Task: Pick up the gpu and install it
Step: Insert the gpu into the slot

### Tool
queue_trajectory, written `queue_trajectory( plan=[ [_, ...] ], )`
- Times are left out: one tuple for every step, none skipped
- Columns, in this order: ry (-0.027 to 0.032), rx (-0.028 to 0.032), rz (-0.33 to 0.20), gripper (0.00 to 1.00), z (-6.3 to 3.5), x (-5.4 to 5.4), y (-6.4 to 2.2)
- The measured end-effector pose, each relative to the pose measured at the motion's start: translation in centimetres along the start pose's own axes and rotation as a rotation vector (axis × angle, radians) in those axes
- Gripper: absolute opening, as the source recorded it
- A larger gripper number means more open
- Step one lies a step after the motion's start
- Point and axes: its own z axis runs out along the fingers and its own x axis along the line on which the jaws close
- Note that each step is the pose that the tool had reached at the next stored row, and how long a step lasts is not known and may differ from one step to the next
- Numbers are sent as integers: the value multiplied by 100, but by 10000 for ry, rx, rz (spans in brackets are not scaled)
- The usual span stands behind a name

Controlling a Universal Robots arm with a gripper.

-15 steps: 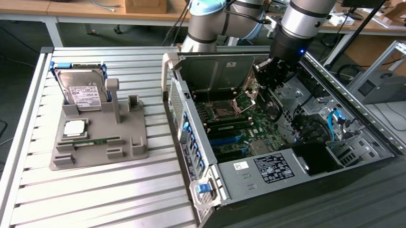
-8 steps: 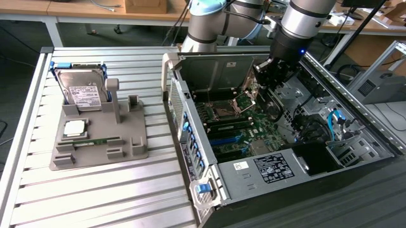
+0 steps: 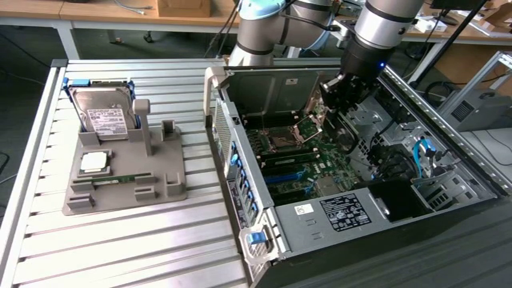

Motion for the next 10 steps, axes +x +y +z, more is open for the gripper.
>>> queue_trajectory(
  plan=[
    [0,-2,-83,27,0,0,0],
    [0,-4,-159,27,1,0,0],
    [-1,-6,-231,27,1,0,0],
    [-1,-8,-306,27,2,0,0],
    [-1,-10,-356,27,2,0,0],
    [-1,-10,-387,27,2,0,0],
    [-2,-14,-506,27,3,0,0],
    [-2,-17,-632,27,4,0,0],
    [-2,-19,-717,27,4,0,0],
    [-3,-21,-818,27,5,0,0]
  ],
)
